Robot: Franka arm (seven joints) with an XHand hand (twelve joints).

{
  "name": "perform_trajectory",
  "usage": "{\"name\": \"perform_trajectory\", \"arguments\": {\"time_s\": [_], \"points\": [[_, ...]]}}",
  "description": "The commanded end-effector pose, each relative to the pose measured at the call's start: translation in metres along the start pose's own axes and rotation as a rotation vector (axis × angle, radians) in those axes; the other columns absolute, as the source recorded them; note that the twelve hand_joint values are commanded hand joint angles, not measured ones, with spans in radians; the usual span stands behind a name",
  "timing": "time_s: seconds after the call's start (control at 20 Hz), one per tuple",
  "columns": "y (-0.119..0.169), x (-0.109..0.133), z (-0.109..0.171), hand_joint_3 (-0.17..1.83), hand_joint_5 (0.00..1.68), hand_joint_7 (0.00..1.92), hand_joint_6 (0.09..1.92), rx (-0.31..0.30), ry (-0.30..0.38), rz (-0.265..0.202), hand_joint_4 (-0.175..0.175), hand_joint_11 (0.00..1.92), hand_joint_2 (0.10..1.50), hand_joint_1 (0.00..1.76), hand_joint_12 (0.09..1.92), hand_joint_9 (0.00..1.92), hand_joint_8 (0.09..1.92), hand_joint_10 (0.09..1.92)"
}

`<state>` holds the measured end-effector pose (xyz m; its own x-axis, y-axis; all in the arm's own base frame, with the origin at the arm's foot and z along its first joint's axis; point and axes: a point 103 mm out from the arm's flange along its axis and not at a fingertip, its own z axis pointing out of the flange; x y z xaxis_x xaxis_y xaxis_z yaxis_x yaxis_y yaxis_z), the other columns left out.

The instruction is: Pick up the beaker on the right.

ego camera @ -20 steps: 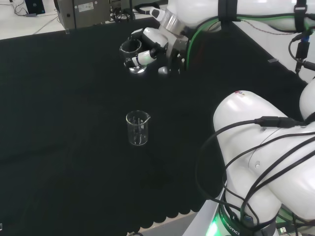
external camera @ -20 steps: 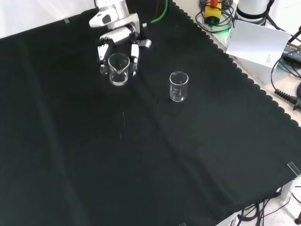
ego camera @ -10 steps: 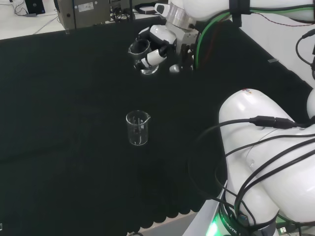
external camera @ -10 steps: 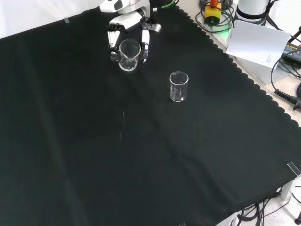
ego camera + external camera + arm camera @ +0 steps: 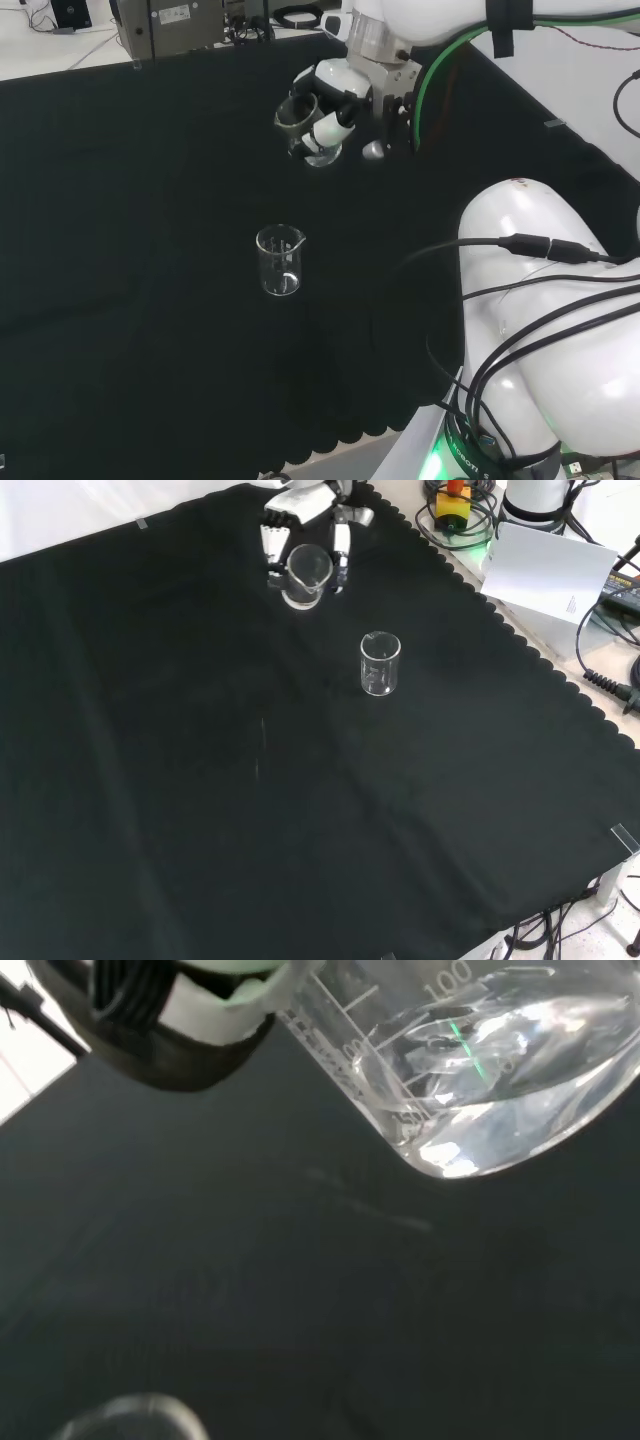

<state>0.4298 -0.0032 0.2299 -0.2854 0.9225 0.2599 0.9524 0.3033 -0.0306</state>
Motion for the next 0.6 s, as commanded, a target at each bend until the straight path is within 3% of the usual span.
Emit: {"name": "perform_trajectory", "arguments": {"time_s": [0.05, 0.25, 0.4, 0.6], "points": [[-0.024, 0.004, 0.006, -0.17, 1.33, 1.38, 0.28, 0.084, -0.032, 0.022, -0.175, 1.35, 1.01, 1.43, 0.66, 1.63, 0.45, 0.09], [-0.037, 0.000, 0.004, -0.17, 1.34, 1.38, 0.27, 0.101, -0.037, 0.041, -0.175, 1.36, 1.01, 1.43, 0.66, 1.63, 0.44, 0.09], [-0.047, 0.000, 0.005, -0.17, 1.44, 1.53, 0.10, 0.115, -0.044, 0.048, -0.096, 1.38, 1.01, 1.34, 0.65, 1.74, 0.20, 0.09], [-0.058, 0.000, 0.004, -0.17, 1.48, 1.58, 0.09, 0.129, -0.062, 0.050, -0.080, 1.38, 1.01, 1.32, 0.64, 1.76, 0.11, 0.09]]}}
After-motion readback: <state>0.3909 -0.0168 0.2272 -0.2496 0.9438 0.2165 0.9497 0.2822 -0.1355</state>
